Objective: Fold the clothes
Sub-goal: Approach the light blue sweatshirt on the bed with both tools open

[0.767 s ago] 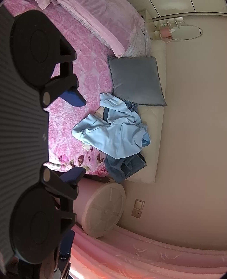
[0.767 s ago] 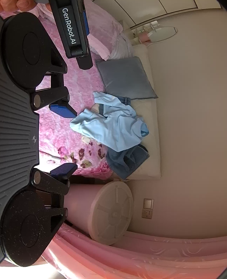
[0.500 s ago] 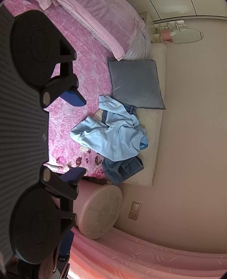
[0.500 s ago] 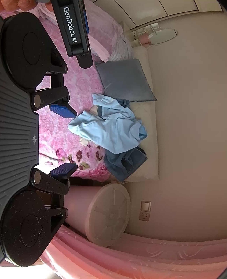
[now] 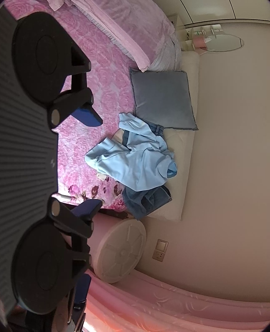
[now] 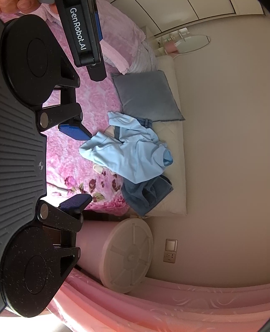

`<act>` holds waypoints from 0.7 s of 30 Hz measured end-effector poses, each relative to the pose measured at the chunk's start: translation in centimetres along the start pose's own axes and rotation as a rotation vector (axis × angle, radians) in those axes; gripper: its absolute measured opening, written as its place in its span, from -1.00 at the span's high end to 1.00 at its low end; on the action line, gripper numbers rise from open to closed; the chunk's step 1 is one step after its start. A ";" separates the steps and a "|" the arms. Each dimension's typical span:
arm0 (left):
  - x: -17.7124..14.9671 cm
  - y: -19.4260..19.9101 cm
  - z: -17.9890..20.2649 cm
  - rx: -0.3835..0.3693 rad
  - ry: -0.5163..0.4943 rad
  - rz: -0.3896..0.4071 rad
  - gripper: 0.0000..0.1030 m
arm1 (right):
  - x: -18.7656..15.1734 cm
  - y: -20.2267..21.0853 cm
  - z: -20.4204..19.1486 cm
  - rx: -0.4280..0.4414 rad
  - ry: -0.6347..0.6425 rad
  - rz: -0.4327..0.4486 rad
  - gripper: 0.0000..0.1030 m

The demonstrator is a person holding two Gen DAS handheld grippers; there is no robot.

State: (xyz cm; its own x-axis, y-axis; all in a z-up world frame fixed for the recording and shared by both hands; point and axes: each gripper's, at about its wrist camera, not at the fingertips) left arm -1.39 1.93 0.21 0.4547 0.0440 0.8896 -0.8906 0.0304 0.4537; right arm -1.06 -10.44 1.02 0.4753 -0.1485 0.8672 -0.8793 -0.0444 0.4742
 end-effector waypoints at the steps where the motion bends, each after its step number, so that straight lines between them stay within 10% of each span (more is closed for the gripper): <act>1: 0.0 -0.1 0.0 0.001 0.002 -0.001 -0.44 | -0.3 0.1 0.1 0.003 0.001 0.005 -0.18; 21: 0.2 -2.5 -1.7 0.057 0.034 -0.026 -0.44 | 0.6 -2.7 -1.6 0.032 0.024 -0.017 -0.18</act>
State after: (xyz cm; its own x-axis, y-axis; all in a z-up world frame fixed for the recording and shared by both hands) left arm 0.90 3.52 -0.87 0.4771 0.0776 0.8754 -0.8769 -0.0249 0.4801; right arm 1.65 -8.80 0.52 0.4904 -0.1240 0.8626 -0.8715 -0.0788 0.4841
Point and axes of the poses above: each gripper's, at about its wrist camera, not at the fingertips, and y roughly against the way its jaws point, z to its right, x to its top, and after that the axes turned 10 degrees about z, right-handed
